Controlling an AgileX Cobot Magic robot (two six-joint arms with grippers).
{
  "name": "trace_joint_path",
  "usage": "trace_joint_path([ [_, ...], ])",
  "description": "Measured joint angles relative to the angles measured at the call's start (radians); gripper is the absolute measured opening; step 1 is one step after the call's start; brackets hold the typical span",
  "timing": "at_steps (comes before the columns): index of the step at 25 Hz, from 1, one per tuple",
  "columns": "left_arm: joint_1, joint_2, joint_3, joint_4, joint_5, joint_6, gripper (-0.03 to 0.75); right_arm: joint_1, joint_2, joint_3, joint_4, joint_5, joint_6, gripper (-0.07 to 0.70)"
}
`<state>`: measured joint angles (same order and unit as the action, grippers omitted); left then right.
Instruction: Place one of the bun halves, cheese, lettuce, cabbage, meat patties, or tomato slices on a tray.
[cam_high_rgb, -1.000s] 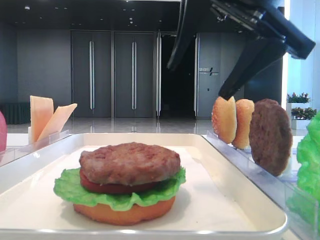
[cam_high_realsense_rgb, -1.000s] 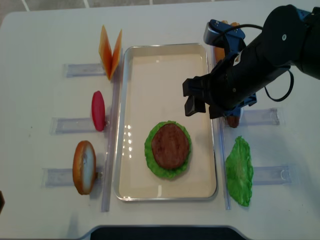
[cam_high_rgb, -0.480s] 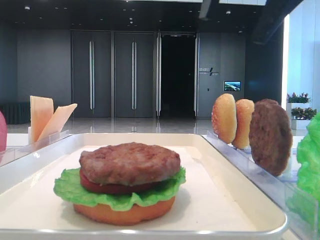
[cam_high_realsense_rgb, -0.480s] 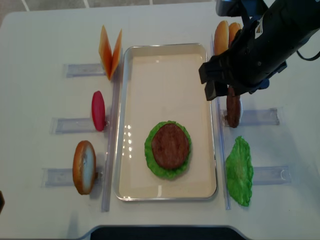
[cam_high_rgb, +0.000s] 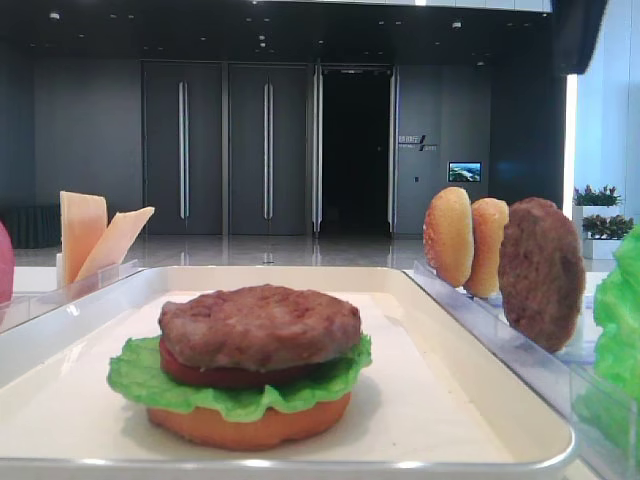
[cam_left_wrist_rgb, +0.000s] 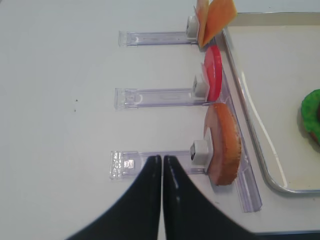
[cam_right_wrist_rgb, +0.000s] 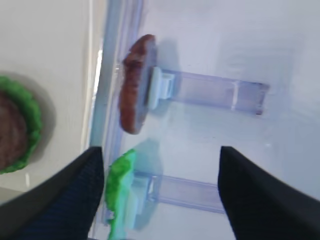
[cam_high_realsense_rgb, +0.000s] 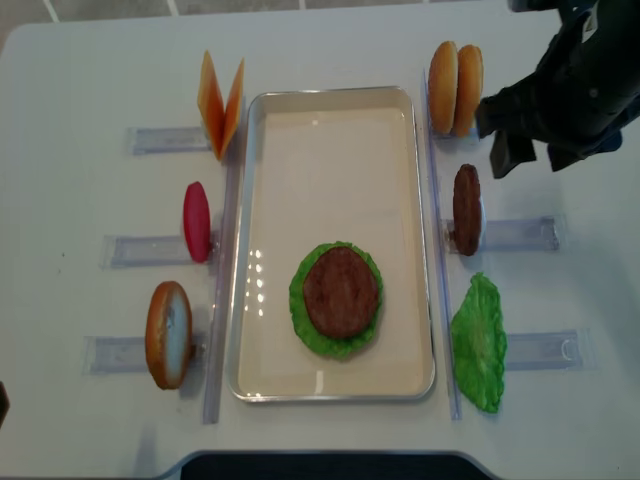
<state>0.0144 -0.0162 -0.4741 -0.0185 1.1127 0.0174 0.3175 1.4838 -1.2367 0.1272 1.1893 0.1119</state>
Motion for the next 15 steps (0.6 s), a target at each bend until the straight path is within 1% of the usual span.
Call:
trace_joint_path([
  [6, 0.000, 0.000, 0.000, 0.000, 0.000, 0.000, -0.001, -0.207, 0.000, 0.000, -0.003, 0.029, -0.098, 0.488],
  [9, 0.000, 0.000, 0.000, 0.000, 0.000, 0.000, -0.001, -0.282, 0.000, 0.000, -0.004, 0.030, -0.122, 0.488],
  [12, 0.000, 0.000, 0.000, 0.000, 0.000, 0.000, -0.001, -0.321, 0.000, 0.000, -0.005, 0.031, -0.140, 0.488],
  [15, 0.000, 0.000, 0.000, 0.000, 0.000, 0.000, -0.001, -0.328, 0.000, 0.000, -0.005, 0.032, -0.169, 0.488],
])
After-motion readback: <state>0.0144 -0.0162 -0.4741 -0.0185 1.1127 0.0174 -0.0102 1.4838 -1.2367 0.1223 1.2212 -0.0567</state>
